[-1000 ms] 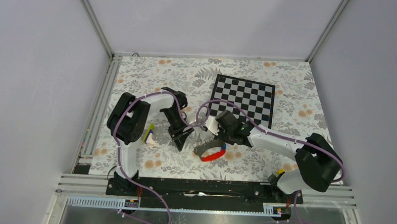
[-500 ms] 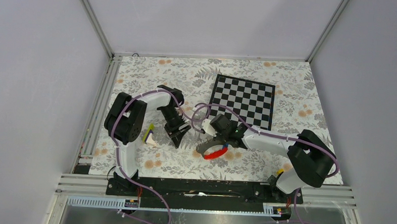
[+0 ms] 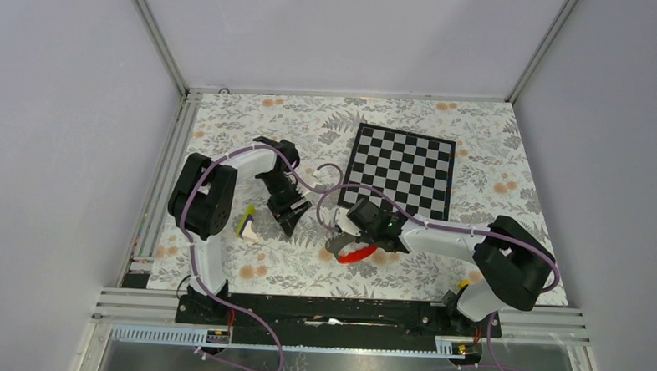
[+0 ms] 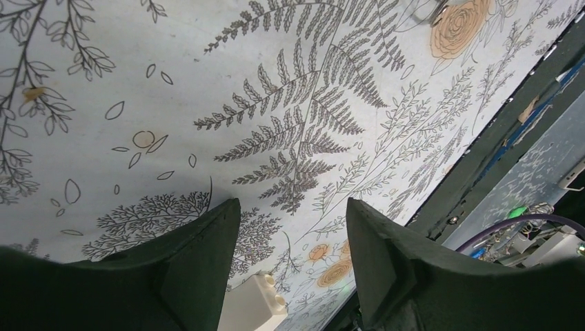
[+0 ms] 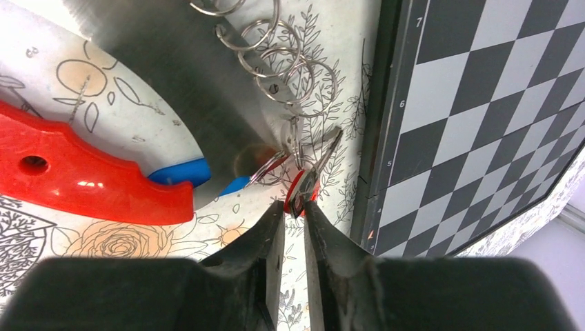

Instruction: Put the keys on the keyring

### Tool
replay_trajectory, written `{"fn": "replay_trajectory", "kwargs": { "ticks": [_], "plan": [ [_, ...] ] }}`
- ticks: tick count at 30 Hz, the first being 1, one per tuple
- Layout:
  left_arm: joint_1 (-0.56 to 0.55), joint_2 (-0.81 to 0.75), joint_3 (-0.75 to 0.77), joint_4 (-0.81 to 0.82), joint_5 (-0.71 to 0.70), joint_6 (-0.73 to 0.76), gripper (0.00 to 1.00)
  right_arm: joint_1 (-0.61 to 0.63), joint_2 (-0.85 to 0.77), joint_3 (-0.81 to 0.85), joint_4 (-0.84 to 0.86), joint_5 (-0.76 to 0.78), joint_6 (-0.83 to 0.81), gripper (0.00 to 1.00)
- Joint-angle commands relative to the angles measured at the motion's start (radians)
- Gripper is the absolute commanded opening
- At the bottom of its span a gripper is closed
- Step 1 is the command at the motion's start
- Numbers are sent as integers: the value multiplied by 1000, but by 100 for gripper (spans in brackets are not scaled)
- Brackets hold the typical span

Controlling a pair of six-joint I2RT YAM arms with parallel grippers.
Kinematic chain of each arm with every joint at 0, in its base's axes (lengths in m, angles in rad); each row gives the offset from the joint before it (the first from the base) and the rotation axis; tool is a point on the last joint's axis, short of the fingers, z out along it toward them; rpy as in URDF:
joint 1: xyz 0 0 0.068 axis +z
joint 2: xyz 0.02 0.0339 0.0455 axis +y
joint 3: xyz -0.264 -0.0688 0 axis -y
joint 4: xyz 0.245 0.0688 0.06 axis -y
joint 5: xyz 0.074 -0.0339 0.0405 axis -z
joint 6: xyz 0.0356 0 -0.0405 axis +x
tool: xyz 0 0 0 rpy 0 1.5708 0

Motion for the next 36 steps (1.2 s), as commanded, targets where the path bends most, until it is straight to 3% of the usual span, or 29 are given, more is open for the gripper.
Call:
{"fn": "replay_trajectory", "kwargs": {
  "ticks": [1,11,18,27,36],
  "plan": [
    [10,-31,25,64,-64,30,65,17,1,-2,-27,16,-1,25],
    [41,-60,29,64,-90,36,67,18,-51,-26,-39,58,-12,40],
    [62,-128,31,111,-132,30,75,-7,-135,-39,-10,62,-25,55],
    [82,-291,-23,342,-234,-78,82,-211,-235,36,-1,-125,17,99],
    [152,-460,-102,597,-272,-209,94,-382,-327,108,52,-214,107,100]
  ]
}}
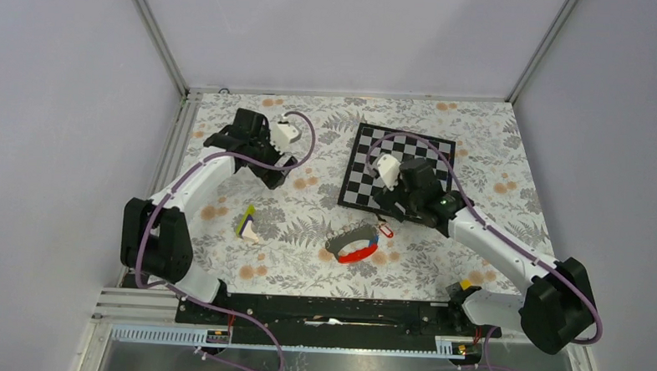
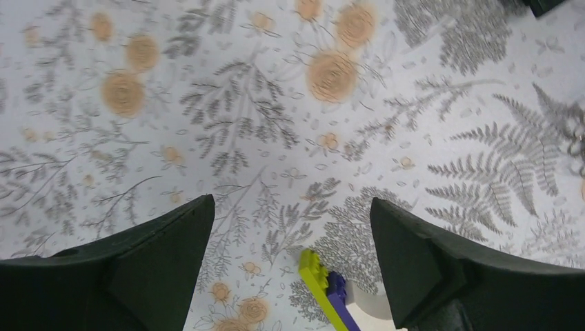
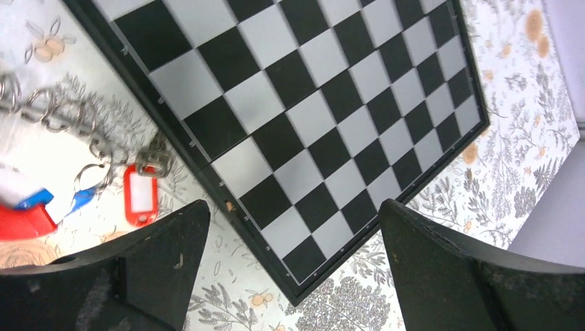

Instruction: Put the keys on the keyring

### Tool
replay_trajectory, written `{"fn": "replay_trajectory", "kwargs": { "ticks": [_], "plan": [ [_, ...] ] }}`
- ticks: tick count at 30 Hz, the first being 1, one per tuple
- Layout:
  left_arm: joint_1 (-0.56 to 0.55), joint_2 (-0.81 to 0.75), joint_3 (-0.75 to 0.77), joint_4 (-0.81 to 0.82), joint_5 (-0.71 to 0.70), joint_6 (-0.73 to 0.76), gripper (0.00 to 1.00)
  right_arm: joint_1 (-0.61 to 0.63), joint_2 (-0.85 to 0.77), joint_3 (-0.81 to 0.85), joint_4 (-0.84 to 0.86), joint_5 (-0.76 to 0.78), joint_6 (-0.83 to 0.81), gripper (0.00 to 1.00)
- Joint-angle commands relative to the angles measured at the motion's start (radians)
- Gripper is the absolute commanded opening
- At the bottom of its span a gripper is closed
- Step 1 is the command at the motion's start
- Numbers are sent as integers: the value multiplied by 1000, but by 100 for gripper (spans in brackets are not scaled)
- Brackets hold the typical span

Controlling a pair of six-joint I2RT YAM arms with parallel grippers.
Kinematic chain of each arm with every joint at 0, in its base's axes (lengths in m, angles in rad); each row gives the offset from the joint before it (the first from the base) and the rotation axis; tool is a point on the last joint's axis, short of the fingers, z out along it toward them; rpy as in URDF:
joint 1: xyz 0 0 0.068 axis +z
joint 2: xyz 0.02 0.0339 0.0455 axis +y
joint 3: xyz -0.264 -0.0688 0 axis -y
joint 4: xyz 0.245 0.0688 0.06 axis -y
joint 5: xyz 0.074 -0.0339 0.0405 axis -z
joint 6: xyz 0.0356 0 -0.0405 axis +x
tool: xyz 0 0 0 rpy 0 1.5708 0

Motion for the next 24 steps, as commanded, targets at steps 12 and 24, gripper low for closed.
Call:
{"fn": "replay_trajectory", "kwargs": {
  "ticks": [12,24],
  "plan": [
    [111,-408,-285,593,-135,-288,99,-241,-143,48,211,-70,298,100],
    [112,-630,-460,685,23,-356,99,-260,-278,-31,250,-60,365,100]
  ]
}}
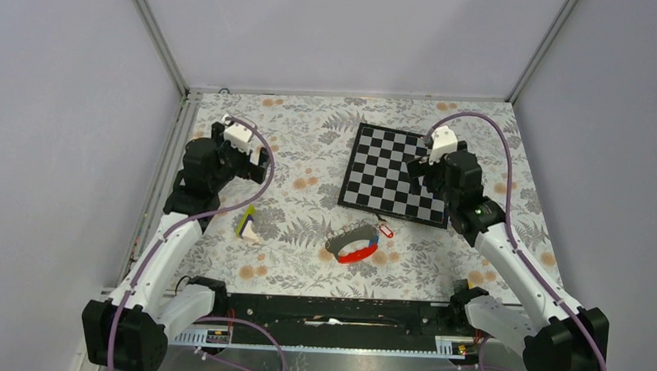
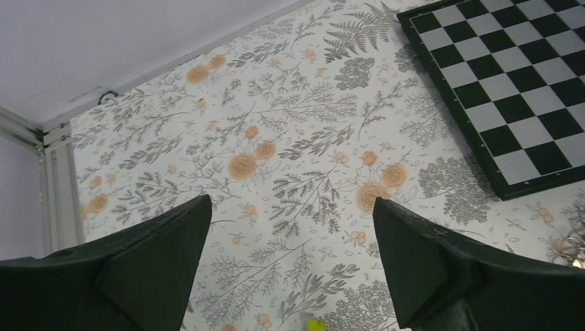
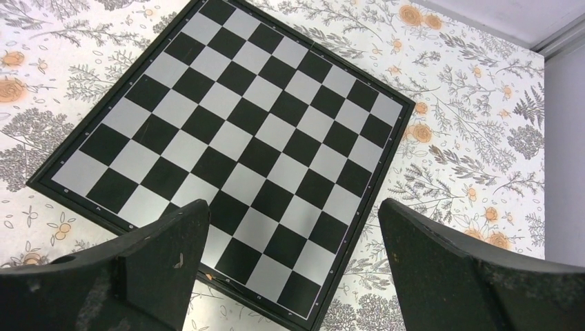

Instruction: Put the keys on the keyring

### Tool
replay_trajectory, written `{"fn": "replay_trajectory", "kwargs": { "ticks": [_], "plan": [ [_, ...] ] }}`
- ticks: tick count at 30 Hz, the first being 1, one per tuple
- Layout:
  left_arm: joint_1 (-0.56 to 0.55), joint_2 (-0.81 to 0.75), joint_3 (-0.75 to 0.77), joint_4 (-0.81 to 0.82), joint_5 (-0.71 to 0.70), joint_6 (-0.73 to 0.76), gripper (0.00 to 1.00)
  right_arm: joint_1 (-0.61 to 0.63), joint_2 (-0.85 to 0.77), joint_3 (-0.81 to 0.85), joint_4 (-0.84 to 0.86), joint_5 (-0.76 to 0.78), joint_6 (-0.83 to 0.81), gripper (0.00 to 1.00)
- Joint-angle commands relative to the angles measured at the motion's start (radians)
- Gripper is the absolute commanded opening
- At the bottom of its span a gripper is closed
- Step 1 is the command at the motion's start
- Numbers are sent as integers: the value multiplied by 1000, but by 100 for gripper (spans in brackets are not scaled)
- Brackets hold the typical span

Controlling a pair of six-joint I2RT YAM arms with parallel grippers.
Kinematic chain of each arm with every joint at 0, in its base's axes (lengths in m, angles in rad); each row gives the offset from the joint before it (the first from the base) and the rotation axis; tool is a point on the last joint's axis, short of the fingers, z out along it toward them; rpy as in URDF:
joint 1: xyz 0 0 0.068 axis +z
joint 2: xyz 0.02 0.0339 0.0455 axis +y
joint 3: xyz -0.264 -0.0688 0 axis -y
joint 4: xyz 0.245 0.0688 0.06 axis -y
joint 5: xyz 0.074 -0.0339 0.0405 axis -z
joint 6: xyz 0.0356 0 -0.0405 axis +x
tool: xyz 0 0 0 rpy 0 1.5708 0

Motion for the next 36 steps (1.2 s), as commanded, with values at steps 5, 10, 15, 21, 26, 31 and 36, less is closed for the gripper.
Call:
{"fn": "replay_trajectory", "kwargs": {
  "ticks": [5,10,15,21,26,31,36],
  "plan": [
    [5,-148,-118,166,-26,-186,99,-9,-98,-21,47,-34,41,100],
    [5,-174,-155,177,27,-214,99,-11,-148,-118,164,-146,61,100],
    [8,-190,-126,142,60,-188,99,-12,-231,-142,183,-139,49,100],
    [26,-204,-109,126,26,-203,99,-12,-311,-194,259,1,13,99],
    [30,-220,-104,117,-37,-223,99,-18,-345,-235,298,47,21,100],
    [32,-236,-133,127,-16,-229,99,-21,-326,-234,283,26,42,100],
    [32,-241,-155,153,-30,-229,99,-37,-322,-235,277,11,51,100]
  ]
}}
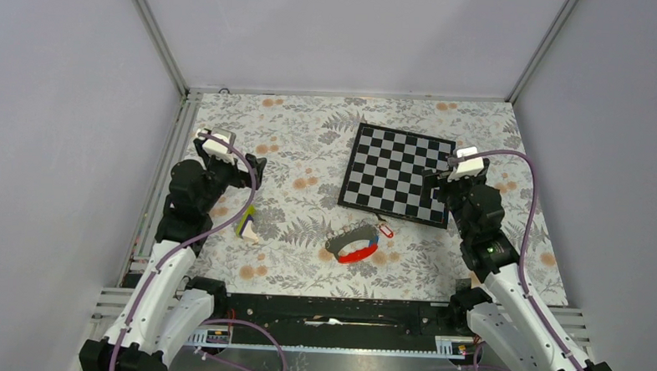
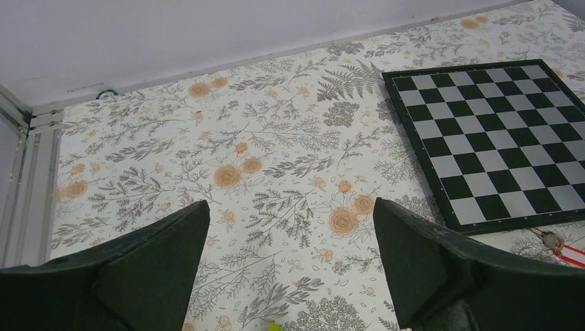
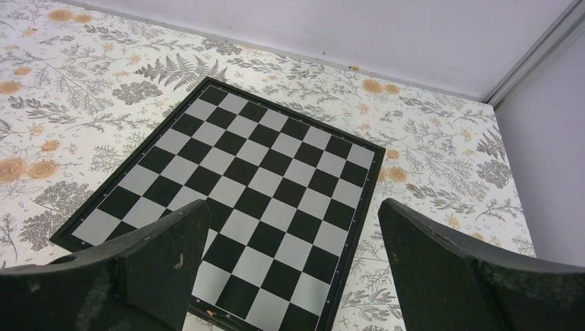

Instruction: Put the keys on the keyring

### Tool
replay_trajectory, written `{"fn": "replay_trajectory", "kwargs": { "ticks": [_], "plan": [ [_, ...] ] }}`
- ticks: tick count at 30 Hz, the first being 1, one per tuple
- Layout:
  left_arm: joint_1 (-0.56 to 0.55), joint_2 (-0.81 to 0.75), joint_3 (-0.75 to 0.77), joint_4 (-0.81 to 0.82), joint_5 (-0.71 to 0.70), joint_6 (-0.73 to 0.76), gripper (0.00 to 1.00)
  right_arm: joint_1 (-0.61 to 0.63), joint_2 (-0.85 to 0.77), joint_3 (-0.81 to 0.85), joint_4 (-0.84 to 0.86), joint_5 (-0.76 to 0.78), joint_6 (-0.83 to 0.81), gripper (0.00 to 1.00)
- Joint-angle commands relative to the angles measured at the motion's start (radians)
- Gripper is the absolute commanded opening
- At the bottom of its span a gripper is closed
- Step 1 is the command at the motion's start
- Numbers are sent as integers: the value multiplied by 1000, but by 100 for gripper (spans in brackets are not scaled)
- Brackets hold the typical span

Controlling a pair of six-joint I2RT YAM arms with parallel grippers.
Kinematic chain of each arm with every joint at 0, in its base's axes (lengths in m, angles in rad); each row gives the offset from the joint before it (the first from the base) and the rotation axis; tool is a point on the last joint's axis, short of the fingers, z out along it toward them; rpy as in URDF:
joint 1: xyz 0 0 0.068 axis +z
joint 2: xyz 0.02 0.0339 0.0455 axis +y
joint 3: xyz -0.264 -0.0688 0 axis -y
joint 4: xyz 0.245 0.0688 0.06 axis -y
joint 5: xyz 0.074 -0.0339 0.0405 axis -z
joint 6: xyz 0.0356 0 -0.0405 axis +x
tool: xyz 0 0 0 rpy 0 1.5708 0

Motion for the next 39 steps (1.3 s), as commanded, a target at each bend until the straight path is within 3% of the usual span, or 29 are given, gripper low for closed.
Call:
{"fn": "replay_trajectory", "kwargs": {
  "ticks": [1,39],
  "plan": [
    [6,-17,-9,70,-23,-39,99,-19,0,1,40,-4,18,100],
    [38,7,-11,51,-14,-34,99,-43,-36,-57,67,-72,-25,100]
  ]
}}
